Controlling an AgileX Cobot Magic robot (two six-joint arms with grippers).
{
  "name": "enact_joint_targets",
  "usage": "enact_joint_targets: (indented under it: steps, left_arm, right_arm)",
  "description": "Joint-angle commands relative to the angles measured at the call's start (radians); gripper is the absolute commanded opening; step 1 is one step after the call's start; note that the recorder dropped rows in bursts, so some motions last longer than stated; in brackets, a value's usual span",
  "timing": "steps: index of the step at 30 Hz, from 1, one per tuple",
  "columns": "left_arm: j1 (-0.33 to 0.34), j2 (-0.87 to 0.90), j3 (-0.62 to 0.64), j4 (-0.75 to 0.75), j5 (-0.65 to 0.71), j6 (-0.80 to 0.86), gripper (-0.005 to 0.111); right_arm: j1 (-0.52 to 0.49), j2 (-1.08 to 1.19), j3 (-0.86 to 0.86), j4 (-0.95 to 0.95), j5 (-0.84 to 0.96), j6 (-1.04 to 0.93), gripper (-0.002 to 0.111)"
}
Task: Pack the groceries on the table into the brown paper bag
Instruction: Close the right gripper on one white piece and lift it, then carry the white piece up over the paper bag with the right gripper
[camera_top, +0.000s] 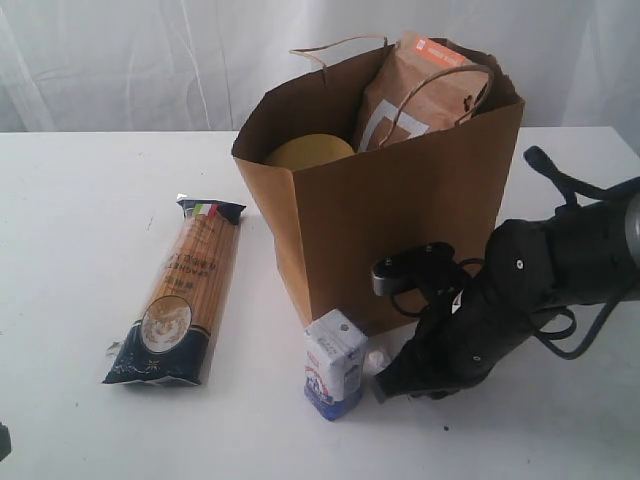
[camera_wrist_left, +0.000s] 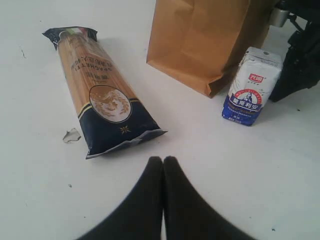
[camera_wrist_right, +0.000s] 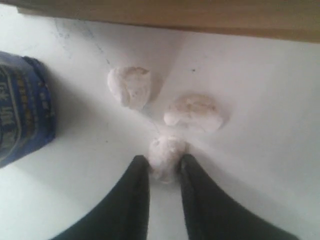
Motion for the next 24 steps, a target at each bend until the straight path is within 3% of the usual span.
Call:
enact_joint_targets:
  steps: [1, 8, 19, 24]
  left_arm:
    - [-0.004, -0.006, 0.004, 0.000, 0.001, -0.004, 0.000]
    - [-0.004, -0.006, 0.004, 0.000, 0.001, -0.004, 0.000]
    - [-0.004, -0.006, 0.004, 0.000, 0.001, -0.004, 0.000]
    - [-0.004, -0.006, 0.004, 0.000, 0.001, -0.004, 0.000]
  right_arm:
    - [0.000, -0.016, 0.000, 0.001, 0.011, 0.018, 0.001]
    - [0.000, -0.178, 0.002, 0.001, 0.122, 0.025, 0.000]
    - [0.000, -0.659, -0.004, -0.007, 0.317, 0.119, 0.000]
    - [0.000, -0.722, -0.113, -0.007, 0.403, 0.131, 0.000]
